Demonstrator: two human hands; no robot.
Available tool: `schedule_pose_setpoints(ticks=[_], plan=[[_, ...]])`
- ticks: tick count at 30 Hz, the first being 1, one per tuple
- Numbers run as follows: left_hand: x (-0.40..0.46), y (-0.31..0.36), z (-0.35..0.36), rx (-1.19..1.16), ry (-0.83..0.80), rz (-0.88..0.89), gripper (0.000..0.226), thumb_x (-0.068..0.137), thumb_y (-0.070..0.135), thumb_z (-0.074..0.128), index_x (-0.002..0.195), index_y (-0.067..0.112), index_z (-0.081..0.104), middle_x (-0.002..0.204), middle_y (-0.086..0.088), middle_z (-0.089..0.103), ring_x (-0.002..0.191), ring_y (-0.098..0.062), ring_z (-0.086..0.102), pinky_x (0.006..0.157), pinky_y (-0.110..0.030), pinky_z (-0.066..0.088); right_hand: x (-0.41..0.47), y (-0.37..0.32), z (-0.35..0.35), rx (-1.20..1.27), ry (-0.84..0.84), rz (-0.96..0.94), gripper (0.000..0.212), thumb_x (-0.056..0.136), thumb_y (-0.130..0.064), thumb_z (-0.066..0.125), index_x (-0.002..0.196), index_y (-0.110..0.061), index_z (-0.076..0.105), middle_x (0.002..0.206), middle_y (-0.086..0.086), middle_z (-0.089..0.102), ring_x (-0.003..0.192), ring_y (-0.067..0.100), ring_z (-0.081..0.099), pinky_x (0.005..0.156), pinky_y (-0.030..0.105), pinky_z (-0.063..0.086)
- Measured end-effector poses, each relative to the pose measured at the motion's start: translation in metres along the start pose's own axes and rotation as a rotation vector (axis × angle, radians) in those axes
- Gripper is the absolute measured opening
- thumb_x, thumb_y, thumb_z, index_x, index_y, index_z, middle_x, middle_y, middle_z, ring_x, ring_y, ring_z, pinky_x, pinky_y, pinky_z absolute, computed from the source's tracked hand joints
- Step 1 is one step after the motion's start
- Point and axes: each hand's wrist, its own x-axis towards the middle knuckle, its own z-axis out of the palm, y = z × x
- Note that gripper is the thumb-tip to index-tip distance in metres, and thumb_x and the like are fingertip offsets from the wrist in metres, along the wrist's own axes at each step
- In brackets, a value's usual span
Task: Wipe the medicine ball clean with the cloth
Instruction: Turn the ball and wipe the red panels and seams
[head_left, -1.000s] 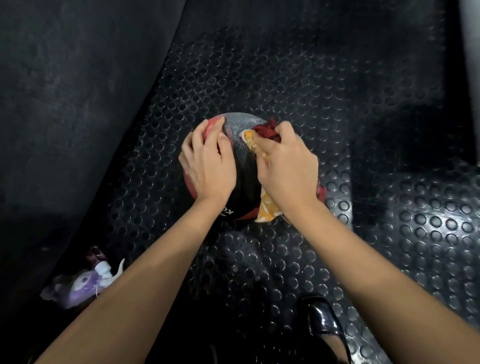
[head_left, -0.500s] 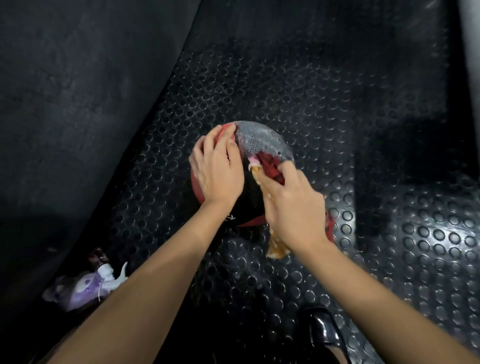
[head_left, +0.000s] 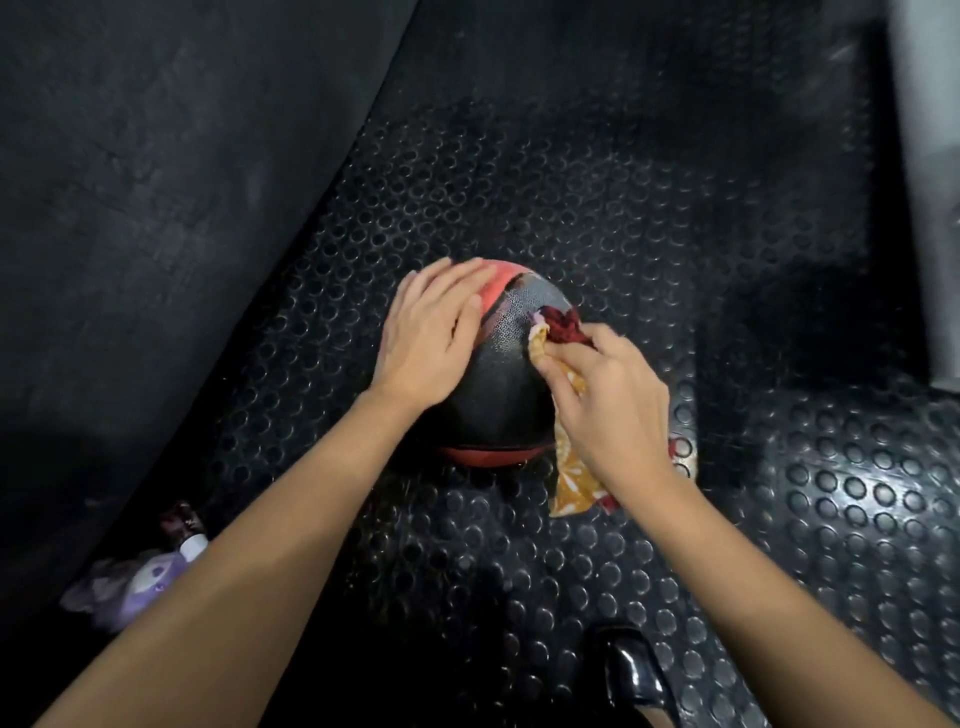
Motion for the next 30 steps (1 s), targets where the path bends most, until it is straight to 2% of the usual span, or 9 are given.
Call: schedule_pose_setpoints(ticks=[3,7,11,14,19,22,25,28,30], plan=[[-0.012,0.006,0.006,-0.12,0.121,-0.303,0.051,0.096,0.042,0.028,0.139,0.026,0.047,0.148,0.006,0.042,0.139,-0.017,0.029,0.117,-0.039,0.021,-0.01,-0.002,-0.001,0.05,0.02,-0.031,0.021,0.089,-0.032,0.061,0.107,-0.023,0.066,0.104,-0.005,0.062,0.093,0.021,0.06,0.067,0.03,0.046],[-0.017,0.012,0.012,-0.156,0.151,-0.314,0.051,0.094,0.046,0.029,0.138,0.03,0.049,0.147,0.011,0.042,0.14,-0.014,0.029,0.116,-0.041,0.021,-0.007,-0.004,-0.012,0.112,-0.049,0.028,0.054,0.089,-0.033,0.061,0.137,-0.028,0.037,0.118,-0.003,0.061,0.099,0.022,0.06,0.072,0.031,0.038],[-0.021,0.022,0.017,-0.111,0.191,-0.309,0.047,0.095,0.044,0.032,0.136,0.031,0.051,0.145,0.012,0.044,0.14,-0.014,0.028,0.117,-0.04,0.02,0.021,-0.008,-0.014,0.062,-0.021,-0.01,0.041,0.092,-0.038,0.055,0.132,-0.028,0.053,0.111,-0.006,0.06,0.104,0.019,0.056,0.074,0.03,0.039],[-0.019,0.027,0.019,-0.093,0.193,-0.321,0.047,0.095,0.042,0.032,0.135,0.031,0.052,0.144,0.012,0.045,0.139,-0.014,0.03,0.116,-0.042,0.021,0.023,-0.021,-0.006,-0.011,-0.025,-0.01,0.039,0.091,-0.032,0.058,0.129,-0.025,0.055,0.116,-0.003,0.056,0.107,0.02,0.051,0.076,0.032,0.044],[-0.017,0.024,0.017,-0.11,0.192,-0.315,0.048,0.094,0.04,0.031,0.135,0.029,0.053,0.143,0.01,0.047,0.137,-0.015,0.034,0.113,-0.043,0.026,0.004,-0.029,0.006,-0.052,0.044,-0.191,0.018,0.086,-0.022,0.065,0.103,-0.016,0.07,0.094,0.004,0.061,0.085,0.026,0.059,0.053,0.033,0.051],[-0.018,0.022,0.019,-0.09,0.205,-0.316,0.043,0.097,0.036,0.034,0.135,0.028,0.053,0.142,0.008,0.047,0.134,-0.016,0.035,0.111,-0.044,0.03,0.027,-0.028,0.003,-0.045,0.078,-0.129,0.017,0.09,-0.024,0.061,0.103,-0.017,0.071,0.096,0.003,0.06,0.091,0.024,0.058,0.059,0.031,0.047],[-0.017,0.027,0.021,-0.1,0.231,-0.353,0.044,0.096,0.035,0.034,0.134,0.027,0.055,0.139,0.008,0.049,0.131,-0.015,0.037,0.11,-0.043,0.031,0.016,-0.029,0.006,-0.059,0.11,-0.125,0.015,0.084,-0.015,0.067,0.098,-0.015,0.071,0.09,0.004,0.061,0.081,0.024,0.06,0.057,0.03,0.048],[-0.017,0.028,0.018,-0.098,0.221,-0.337,0.047,0.094,0.036,0.03,0.133,0.028,0.055,0.139,0.008,0.049,0.131,-0.015,0.037,0.11,-0.043,0.031,-0.002,-0.03,0.005,-0.025,0.048,-0.182,0.017,0.081,-0.012,0.068,0.098,-0.014,0.071,0.088,0.004,0.061,0.077,0.025,0.061,0.053,0.032,0.049],[-0.019,0.026,0.017,-0.08,0.207,-0.309,0.046,0.095,0.036,0.031,0.134,0.028,0.054,0.14,0.008,0.048,0.132,-0.016,0.036,0.109,-0.045,0.032,0.019,-0.029,0.0,-0.025,0.033,-0.148,0.017,0.087,-0.018,0.063,0.102,-0.017,0.071,0.093,0.004,0.06,0.083,0.024,0.06,0.061,0.032,0.048]])
